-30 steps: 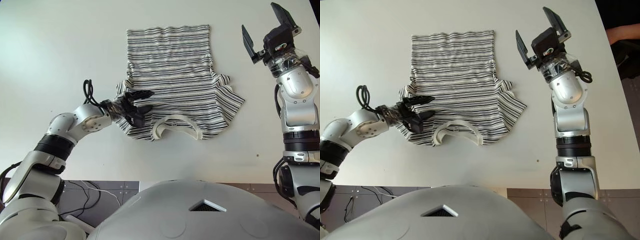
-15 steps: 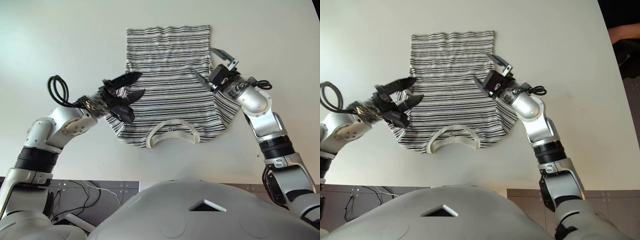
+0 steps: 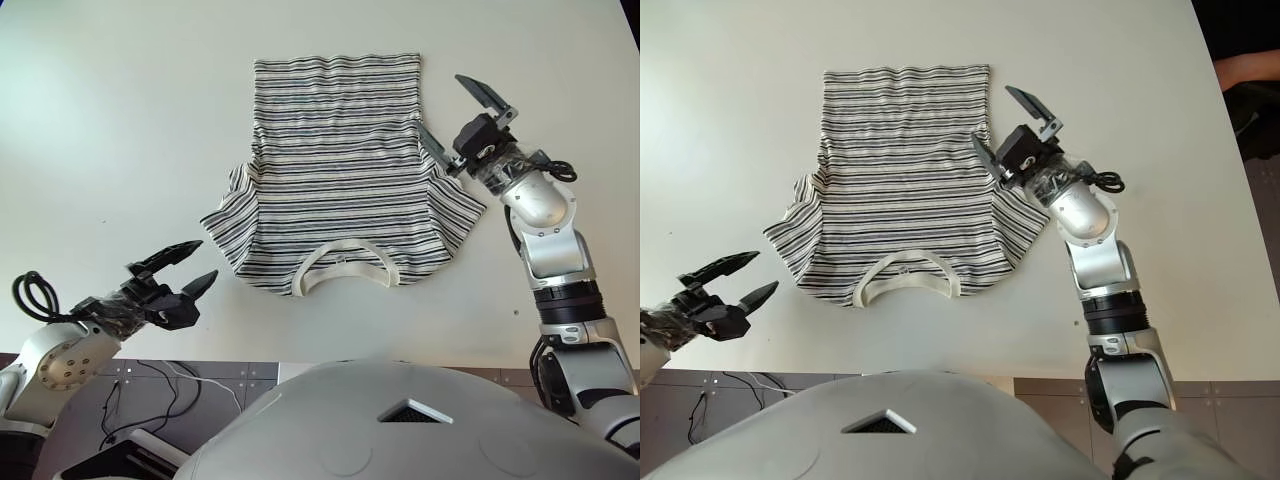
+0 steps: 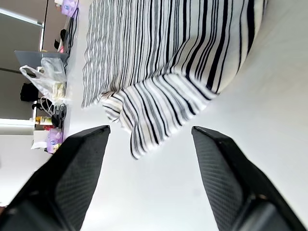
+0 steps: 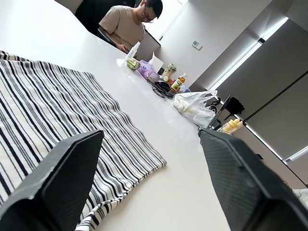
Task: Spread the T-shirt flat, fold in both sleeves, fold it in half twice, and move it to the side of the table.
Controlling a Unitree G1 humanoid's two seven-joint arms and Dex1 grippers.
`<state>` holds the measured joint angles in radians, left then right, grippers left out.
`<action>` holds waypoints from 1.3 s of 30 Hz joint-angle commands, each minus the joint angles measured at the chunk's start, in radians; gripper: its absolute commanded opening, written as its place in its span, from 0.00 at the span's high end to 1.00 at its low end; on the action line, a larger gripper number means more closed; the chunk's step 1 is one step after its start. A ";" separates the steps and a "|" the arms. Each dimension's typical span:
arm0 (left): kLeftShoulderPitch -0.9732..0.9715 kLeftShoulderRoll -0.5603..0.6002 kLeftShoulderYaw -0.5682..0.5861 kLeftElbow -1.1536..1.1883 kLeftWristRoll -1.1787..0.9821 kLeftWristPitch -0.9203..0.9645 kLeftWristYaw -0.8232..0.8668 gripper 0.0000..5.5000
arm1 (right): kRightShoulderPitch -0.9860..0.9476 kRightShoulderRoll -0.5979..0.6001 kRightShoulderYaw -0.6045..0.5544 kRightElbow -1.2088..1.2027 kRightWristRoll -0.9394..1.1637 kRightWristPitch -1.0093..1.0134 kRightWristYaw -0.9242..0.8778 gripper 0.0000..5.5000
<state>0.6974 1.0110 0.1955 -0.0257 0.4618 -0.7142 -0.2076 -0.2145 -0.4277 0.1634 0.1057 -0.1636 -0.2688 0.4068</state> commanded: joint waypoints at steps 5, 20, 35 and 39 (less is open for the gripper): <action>-0.284 -0.100 -0.165 0.054 0.364 0.173 0.079 0.43 | -0.013 -0.024 -0.015 0.015 0.009 -0.021 0.027 0.34; -0.386 -0.058 -0.247 0.143 0.482 0.312 0.153 0.51 | -0.016 -0.021 -0.031 0.117 -0.013 -0.082 -0.025 0.33; -0.388 -0.056 -0.345 0.162 0.427 0.280 0.166 0.56 | -0.027 -0.030 -0.038 0.150 -0.008 -0.086 -0.021 0.33; -0.376 -0.049 -0.348 0.148 0.416 0.286 0.161 0.56 | -0.034 -0.029 -0.040 0.164 -0.010 -0.086 -0.023 0.33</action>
<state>0.2905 0.9508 -0.1167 0.1093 0.8692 -0.4272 -0.0040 -0.2251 -0.4455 0.1322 0.2597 -0.1642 -0.3473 0.3847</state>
